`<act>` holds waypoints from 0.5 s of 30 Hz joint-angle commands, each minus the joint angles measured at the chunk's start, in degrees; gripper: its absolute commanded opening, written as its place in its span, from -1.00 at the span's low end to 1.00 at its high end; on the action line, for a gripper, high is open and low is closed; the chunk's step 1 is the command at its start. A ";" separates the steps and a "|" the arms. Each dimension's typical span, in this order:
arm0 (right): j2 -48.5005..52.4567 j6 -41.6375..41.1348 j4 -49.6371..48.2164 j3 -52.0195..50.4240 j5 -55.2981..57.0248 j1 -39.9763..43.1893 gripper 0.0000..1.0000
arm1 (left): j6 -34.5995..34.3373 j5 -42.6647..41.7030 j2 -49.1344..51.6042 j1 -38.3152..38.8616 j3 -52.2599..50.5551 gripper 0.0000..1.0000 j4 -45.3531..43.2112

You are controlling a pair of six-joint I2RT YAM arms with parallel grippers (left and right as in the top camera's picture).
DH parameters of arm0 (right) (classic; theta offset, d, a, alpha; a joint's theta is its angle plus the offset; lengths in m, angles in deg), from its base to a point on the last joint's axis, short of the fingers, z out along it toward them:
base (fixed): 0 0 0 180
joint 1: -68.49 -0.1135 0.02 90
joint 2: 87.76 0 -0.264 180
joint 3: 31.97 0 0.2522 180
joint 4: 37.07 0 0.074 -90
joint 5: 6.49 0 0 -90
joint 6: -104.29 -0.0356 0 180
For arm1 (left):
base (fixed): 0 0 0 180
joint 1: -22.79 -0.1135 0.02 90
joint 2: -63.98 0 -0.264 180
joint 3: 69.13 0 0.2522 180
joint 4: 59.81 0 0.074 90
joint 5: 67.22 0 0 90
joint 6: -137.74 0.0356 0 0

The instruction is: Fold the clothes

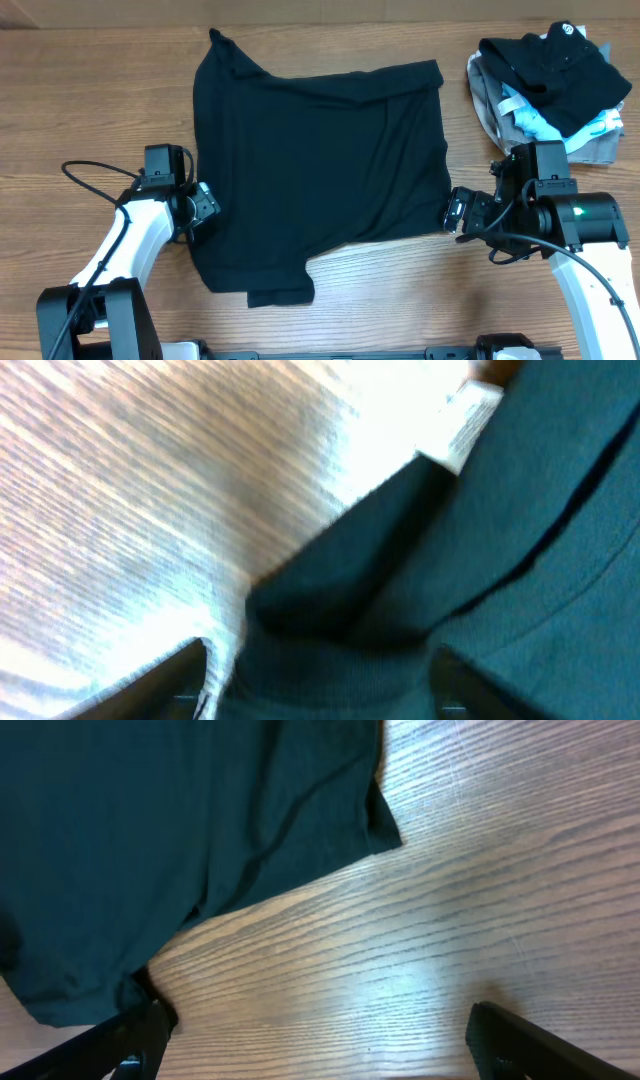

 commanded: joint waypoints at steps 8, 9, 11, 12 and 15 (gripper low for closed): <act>-0.42 -0.20 -1.49 -0.20 -0.26 0.11 0.99 | 3.13 1.81 -0.20 -1.18 -1.75 -0.69 -3.30; -0.42 -0.20 -1.46 -0.20 -0.26 0.11 0.99 | 3.13 2.05 0.17 -1.18 -1.79 -0.69 -3.17; -0.42 -0.20 -1.51 -0.20 -0.26 0.11 0.99 | 3.10 2.34 0.59 -1.18 -1.86 -0.69 -3.04; -0.42 -0.20 -1.55 -0.20 -0.26 0.11 0.99 | 3.10 2.34 0.74 -1.18 -1.86 -0.69 -2.84; -0.42 -0.17 -1.66 -0.20 -0.24 0.11 0.99 | 3.10 2.40 0.76 -1.38 -1.86 -0.71 -1.70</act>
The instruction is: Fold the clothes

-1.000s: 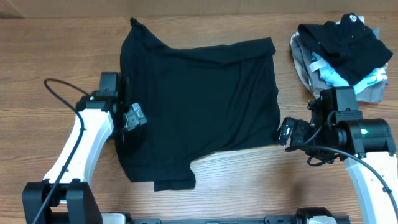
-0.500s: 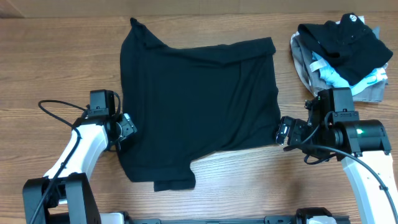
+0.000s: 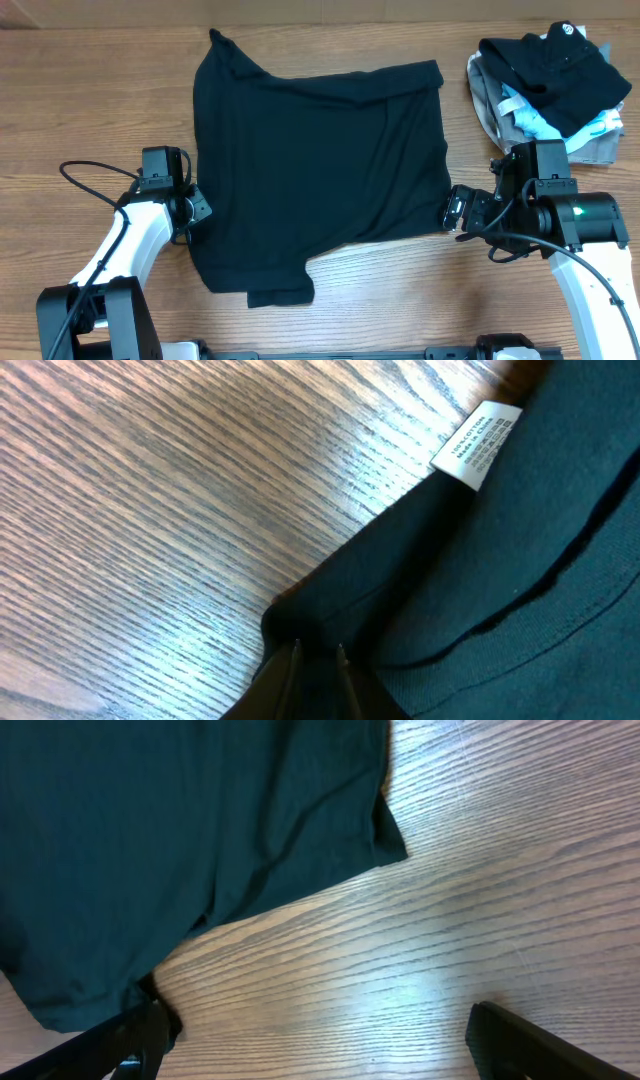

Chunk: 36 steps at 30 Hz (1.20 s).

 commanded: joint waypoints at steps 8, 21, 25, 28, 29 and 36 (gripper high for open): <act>-0.42 -0.15 -2.10 -0.20 -0.07 0.11 0.99 | 1.01 -0.81 1.90 -7.85 -0.63 -0.91 1.88; 3.80 -0.20 -3.82 -0.42 4.24 0.13 0.98 | 11.67 -7.85 5.22 -10.01 3.19 -0.92 0.13; 7.65 -0.20 -4.04 -0.42 4.02 0.13 0.98 | 13.99 -13.73 4.00 -10.03 8.48 -0.91 8.46; 9.94 -0.17 -4.07 -0.42 4.07 0.13 0.98 | 14.91 -16.76 1.88 -10.01 11.06 -0.91 13.03; 10.54 -0.17 -4.15 -0.42 4.04 0.13 0.99 | 16.04 -18.93 0.81 -9.99 11.17 -0.92 13.92; 11.65 0.44 -6.62 -0.42 4.07 0.13 1.00 | 22.21 -18.08 -0.33 -9.60 9.97 -0.82 15.93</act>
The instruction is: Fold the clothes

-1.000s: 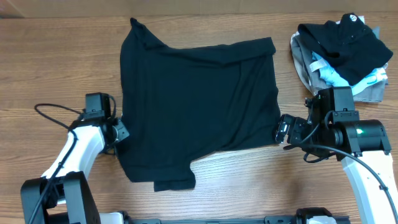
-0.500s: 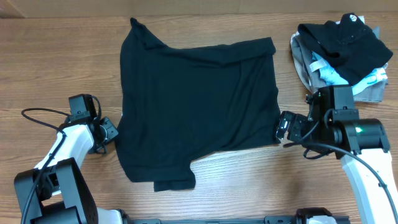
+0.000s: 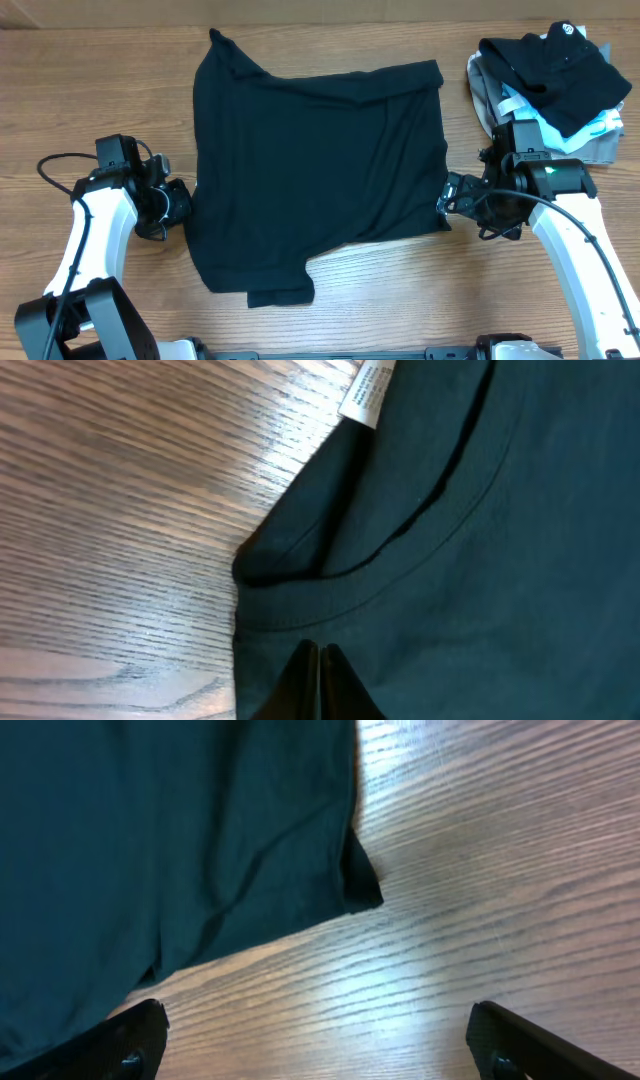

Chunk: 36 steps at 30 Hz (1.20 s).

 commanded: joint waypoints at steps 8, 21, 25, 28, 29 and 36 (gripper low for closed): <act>-0.11 0.42 -2.40 -0.39 0.57 0.13 1.00 | 3.65 -0.92 -0.63 0.46 -2.12 -0.82 -3.96; -0.11 0.11 -1.05 -0.39 0.46 0.13 1.00 | -5.33 5.22 8.59 12.33 -2.54 -0.92 -14.80; -0.11 0.15 -0.20 -0.39 0.46 0.13 1.00 | -9.14 8.52 12.37 11.58 -2.56 -0.91 -14.64; -0.11 0.17 0.24 -0.39 0.48 0.13 1.00 | -11.04 15.39 14.05 10.05 -2.58 -0.92 -14.19; -0.11 0.17 0.22 -0.39 0.48 0.13 1.00 | -11.04 17.53 14.43 9.38 -2.58 -0.91 -14.23; -0.11 0.17 0.15 -0.39 0.33 0.13 1.00 | -10.91 23.45 15.54 0.37 -2.58 -0.92 -21.55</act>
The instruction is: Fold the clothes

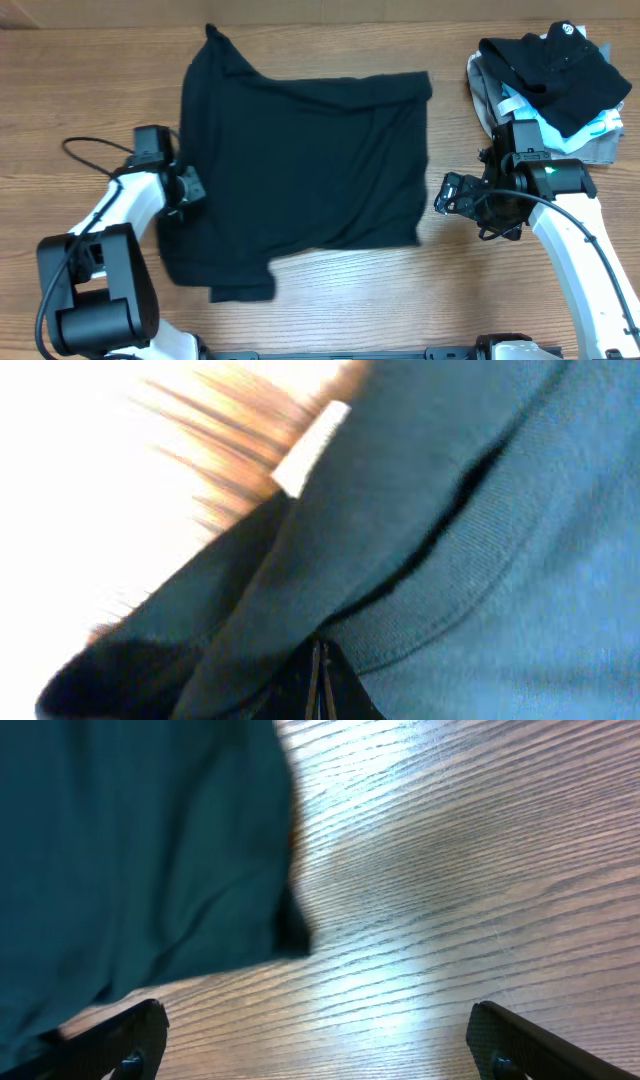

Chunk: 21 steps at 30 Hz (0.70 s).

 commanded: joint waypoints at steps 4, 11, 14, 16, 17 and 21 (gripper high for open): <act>-0.11 0.15 -0.44 -0.37 0.26 0.11 1.00 | 5.46 2.80 3.50 -8.61 -0.83 -0.92 -5.86; -0.33 -0.07 -0.13 -0.35 -4.61 0.11 0.99 | 5.60 -5.57 -2.03 -8.22 11.54 -0.92 14.21; -1.99 -0.07 0.31 -0.31 -5.60 0.11 0.99 | 5.57 -8.37 -8.85 -8.22 18.27 -0.87 24.96; -3.63 -0.07 0.85 -0.31 -5.79 0.11 0.99 | 5.57 -10.32 -12.59 -8.17 20.17 -0.77 28.83; -4.92 -0.07 1.57 -0.31 -5.77 0.11 0.99 | 5.57 -12.11 -15.67 -8.15 20.72 -0.71 31.04; -7.54 0.00 5.55 -0.31 -5.77 0.11 1.00 | 5.05 -14.82 -24.26 -7.32 20.61 -0.56 38.32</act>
